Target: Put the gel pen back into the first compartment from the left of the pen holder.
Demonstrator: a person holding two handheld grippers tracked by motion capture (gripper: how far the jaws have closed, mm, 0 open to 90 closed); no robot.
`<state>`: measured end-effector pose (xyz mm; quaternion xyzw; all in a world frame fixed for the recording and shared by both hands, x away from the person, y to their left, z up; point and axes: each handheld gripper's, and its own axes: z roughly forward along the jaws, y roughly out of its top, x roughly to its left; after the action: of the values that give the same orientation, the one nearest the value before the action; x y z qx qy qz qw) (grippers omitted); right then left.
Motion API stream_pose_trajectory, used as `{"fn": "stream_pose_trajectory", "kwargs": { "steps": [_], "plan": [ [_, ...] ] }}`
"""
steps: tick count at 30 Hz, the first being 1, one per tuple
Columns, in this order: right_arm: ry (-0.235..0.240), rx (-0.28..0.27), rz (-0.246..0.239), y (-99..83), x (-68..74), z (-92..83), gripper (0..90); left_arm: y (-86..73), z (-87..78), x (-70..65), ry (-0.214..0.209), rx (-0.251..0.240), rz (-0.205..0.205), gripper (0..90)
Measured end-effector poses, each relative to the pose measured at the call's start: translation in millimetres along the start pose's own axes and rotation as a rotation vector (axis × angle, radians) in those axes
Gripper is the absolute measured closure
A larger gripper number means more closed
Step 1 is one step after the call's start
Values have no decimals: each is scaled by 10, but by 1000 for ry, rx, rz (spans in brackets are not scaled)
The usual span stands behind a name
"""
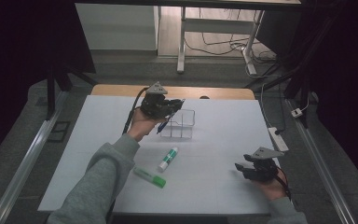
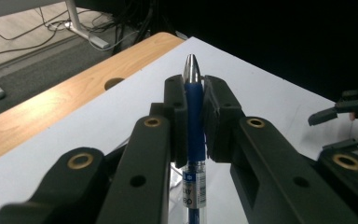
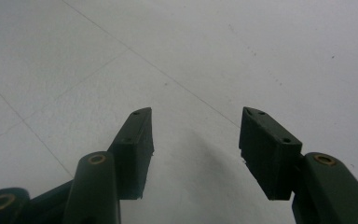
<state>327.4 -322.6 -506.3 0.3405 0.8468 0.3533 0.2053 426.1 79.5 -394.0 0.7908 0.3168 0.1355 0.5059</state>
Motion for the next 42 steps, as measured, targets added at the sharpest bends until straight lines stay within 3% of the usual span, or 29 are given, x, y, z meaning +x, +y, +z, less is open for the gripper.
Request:
{"fn": "stream_pose_trajectory", "kwargs": {
  "steps": [20, 25, 42],
  "plan": [
    [0, -2, 2, -2, -8, -7, 445, 165, 126, 190, 20, -51, -12, 796],
    [0, -1, 0, -1, -13, -12, 445, 160, 191, 270, 19, -86, -27, 796],
    [0, 5, 8, -29, -31, -9, 445, 136, 353, 466, 66, -105, -38, 792]
  ]
}}
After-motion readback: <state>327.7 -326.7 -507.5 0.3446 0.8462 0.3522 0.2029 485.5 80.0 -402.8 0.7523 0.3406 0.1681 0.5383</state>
